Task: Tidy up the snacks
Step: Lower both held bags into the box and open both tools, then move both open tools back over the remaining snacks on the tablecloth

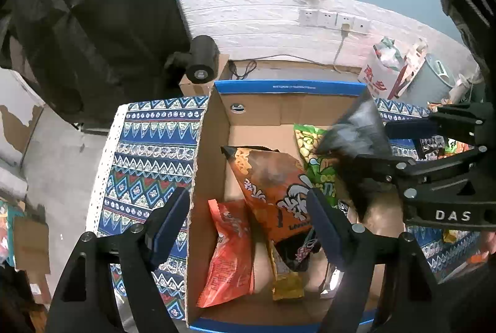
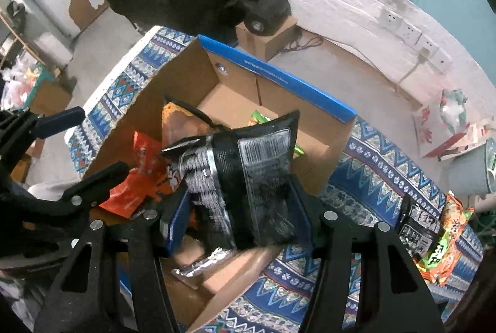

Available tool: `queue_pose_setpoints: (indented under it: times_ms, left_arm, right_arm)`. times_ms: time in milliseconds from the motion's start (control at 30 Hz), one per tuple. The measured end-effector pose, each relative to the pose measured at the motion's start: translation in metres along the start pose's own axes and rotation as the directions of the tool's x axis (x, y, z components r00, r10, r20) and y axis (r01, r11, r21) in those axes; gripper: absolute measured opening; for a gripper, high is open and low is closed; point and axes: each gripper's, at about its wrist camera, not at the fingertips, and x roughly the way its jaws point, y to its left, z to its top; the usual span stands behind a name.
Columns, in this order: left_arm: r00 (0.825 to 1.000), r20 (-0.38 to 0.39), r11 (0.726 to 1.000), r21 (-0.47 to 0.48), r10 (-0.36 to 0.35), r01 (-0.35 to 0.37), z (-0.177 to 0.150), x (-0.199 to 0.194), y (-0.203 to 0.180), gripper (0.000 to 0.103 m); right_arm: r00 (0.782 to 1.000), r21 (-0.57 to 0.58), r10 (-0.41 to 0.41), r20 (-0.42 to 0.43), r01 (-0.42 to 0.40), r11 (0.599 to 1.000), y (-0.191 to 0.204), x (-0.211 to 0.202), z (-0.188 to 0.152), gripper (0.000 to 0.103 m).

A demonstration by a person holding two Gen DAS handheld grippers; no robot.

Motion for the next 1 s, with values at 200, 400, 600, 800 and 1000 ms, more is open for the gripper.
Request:
queue_pose_setpoints:
  times_ms: [200,400,600,800,1000]
  left_arm:
    - [1.0,-0.004,1.0,0.006,0.001,-0.001,0.0,0.001,-0.003,0.079]
    - [1.0,-0.015,0.999,0.03,-0.019,0.02,0.001,0.001,-0.019,0.079]
    - [0.999,-0.014,0.997,0.068,-0.037,0.038,0.002,-0.004,-0.042,0.079]
    - [0.998,-0.01,0.994,0.095,-0.061,0.061,0.004,-0.008,-0.064,0.08]
    - [0.998,-0.014,0.99,0.123,-0.068,0.069,0.004,-0.01,-0.086,0.08]
  right_arm:
    - [0.999,0.003,-0.031,0.029,0.031,1.0,-0.003,-0.012,-0.003,0.07]
    - [0.996,0.021,-0.078,0.037,0.078,0.997,-0.017,-0.022,-0.016,0.073]
    - [0.993,0.056,-0.117,0.032,0.115,0.992,-0.038,-0.032,-0.036,0.073]
    - [0.99,0.112,-0.136,0.03,0.132,0.985,-0.064,-0.044,-0.054,0.073]
    - [0.988,0.167,-0.15,0.024,0.144,0.975,-0.09,-0.054,-0.076,0.073]
